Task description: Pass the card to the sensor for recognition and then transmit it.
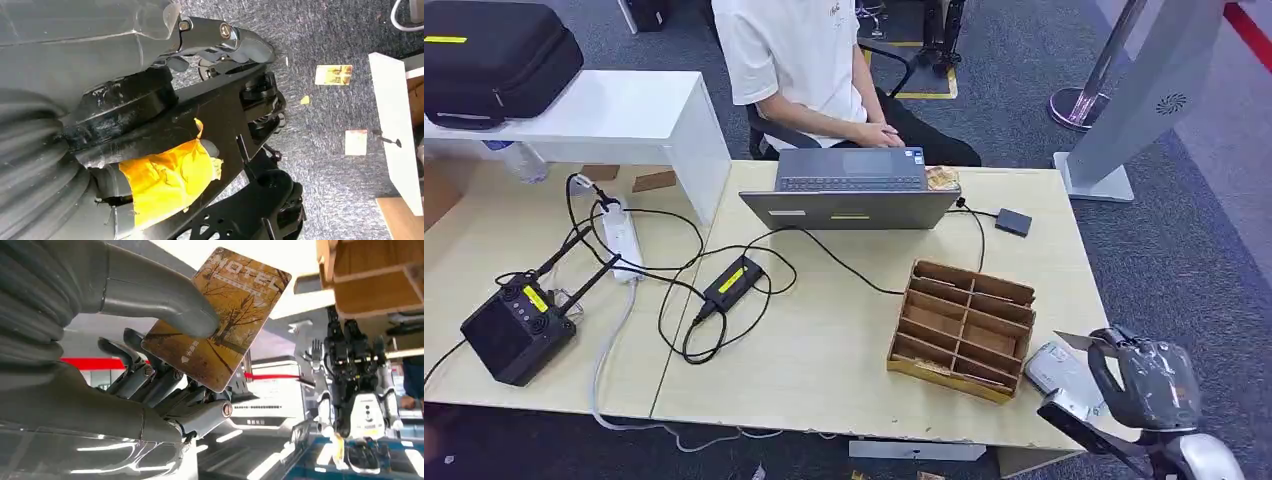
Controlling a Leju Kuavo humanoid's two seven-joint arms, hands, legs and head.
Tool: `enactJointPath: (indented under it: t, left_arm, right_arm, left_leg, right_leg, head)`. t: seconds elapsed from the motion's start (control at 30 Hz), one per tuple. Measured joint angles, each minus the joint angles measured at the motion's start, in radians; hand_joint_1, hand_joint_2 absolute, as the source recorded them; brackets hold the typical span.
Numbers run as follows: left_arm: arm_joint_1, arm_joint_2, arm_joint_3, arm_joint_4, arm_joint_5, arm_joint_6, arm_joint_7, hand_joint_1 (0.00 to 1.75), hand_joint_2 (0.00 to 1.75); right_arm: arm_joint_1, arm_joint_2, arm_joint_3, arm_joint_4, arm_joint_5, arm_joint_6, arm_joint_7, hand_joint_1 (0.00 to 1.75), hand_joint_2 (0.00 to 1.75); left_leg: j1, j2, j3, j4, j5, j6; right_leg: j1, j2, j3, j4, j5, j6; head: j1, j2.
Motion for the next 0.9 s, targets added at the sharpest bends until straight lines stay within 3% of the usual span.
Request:
enactJointPath:
  t: [0.9]
  left_arm:
    - [0.000,0.000,0.000,0.000,0.009,0.000,0.010,0.00,1.75]
  right_arm:
    - [0.023,0.053,0.042,0.116,-0.001,-0.021,0.011,1.75,1.75]
  left_leg:
    - [0.000,0.000,0.000,0.000,0.000,0.000]
  right_leg:
    - [0.000,0.000,0.000,0.000,0.000,0.000]
  head:
    - [0.000,0.000]
